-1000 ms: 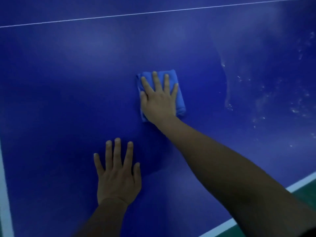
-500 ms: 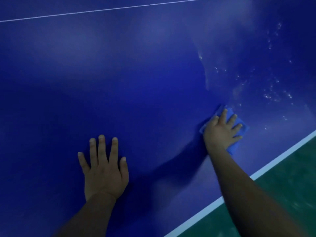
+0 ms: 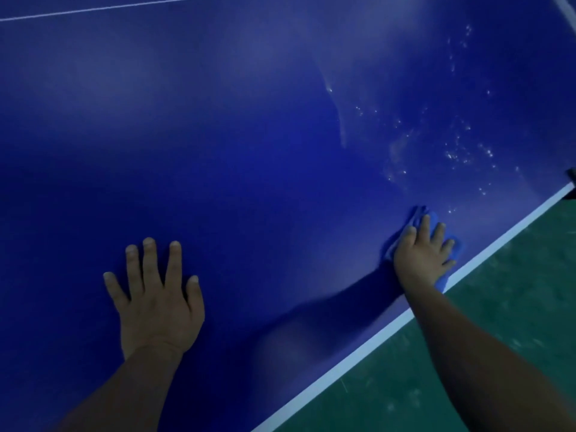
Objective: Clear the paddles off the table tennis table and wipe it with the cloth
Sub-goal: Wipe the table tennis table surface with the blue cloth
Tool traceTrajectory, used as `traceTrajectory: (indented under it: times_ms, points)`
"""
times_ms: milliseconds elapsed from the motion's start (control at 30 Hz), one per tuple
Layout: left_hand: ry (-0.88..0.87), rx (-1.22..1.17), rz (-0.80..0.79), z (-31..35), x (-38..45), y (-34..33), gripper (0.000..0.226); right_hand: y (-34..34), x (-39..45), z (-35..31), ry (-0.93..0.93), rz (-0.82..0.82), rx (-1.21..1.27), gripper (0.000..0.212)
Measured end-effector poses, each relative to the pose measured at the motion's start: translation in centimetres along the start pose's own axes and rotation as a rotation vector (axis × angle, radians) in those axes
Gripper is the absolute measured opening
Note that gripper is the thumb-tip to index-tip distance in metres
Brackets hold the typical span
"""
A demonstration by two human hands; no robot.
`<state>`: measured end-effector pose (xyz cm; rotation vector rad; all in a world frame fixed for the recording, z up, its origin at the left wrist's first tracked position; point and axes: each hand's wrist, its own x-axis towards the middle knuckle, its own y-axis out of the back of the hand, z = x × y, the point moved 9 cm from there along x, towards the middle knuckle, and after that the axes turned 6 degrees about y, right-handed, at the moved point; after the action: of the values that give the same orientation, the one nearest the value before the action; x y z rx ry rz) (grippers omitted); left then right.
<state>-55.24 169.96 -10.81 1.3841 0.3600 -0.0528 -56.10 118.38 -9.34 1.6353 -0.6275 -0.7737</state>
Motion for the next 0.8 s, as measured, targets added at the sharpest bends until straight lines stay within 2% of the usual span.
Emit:
traceTrajectory:
  times_ms: [67,100,167,233,267,300,333,367,467,533,600,633,733,767,800]
  points:
    - [0.003,0.011,0.005,0.0,0.0,0.0,0.065,-0.9,-2.1,-1.9,-0.018,0.020,0.000,0.055]
    - [0.003,0.016,0.007,0.0,0.0,0.0,0.065,-1.6,-3.9,-4.1,0.064,0.032,-0.019,0.054]
    - [0.001,0.020,0.013,0.0,0.0,0.0,0.064,-3.2,-9.5,-9.7,0.418,0.040,-0.064,0.054]
    - [0.002,0.026,0.024,-0.1,0.0,-0.1,0.064,-4.8,-16.3,-13.1,0.895,-0.009,-0.116,0.053]
    - [0.001,0.031,0.028,-0.1,0.0,-0.1,0.064,-5.2,-17.7,-13.0,1.061,-0.043,-0.131,0.053]
    - [-0.002,0.034,0.031,-0.1,0.0,-0.1,0.065,-5.1,-17.3,-12.2,1.130,-0.077,-0.144,0.053]
    - [-0.004,0.036,0.034,-0.2,0.0,-0.2,0.066,-4.5,-15.3,-10.6,1.082,-0.076,-0.164,0.054]
    - [-0.002,0.040,0.036,-0.3,0.1,-0.2,0.066,-3.8,-12.4,-8.3,0.923,-0.068,-0.175,0.056]
    - [0.000,0.040,0.045,-0.2,0.1,-0.2,0.067,-0.9,-4.5,0.9,0.284,-0.045,-0.100,0.065]
    - [-0.003,0.038,0.046,-0.1,0.1,-0.1,0.067,-0.2,-3.5,2.9,0.122,-0.030,-0.049,0.067]
    - [-0.003,0.037,0.041,0.0,0.1,0.0,0.067,-1.1,-4.6,1.1,0.172,-0.039,-0.050,0.066]
    - [-0.004,0.035,0.038,0.0,0.1,0.0,0.067,-1.6,-5.9,-0.5,0.283,-0.040,-0.067,0.064]
    - [-0.003,0.031,0.045,-0.1,0.0,0.0,0.067,-4.2,-12.7,-4.0,0.842,-0.087,-0.179,0.054]
    - [-0.003,0.027,0.051,-0.1,0.0,0.1,0.067,-4.3,-13.7,-3.6,0.964,-0.104,-0.190,0.054]
    - [-0.006,0.025,0.055,-0.1,0.0,0.1,0.067,-4.0,-13.1,-3.0,1.009,-0.115,-0.190,0.054]
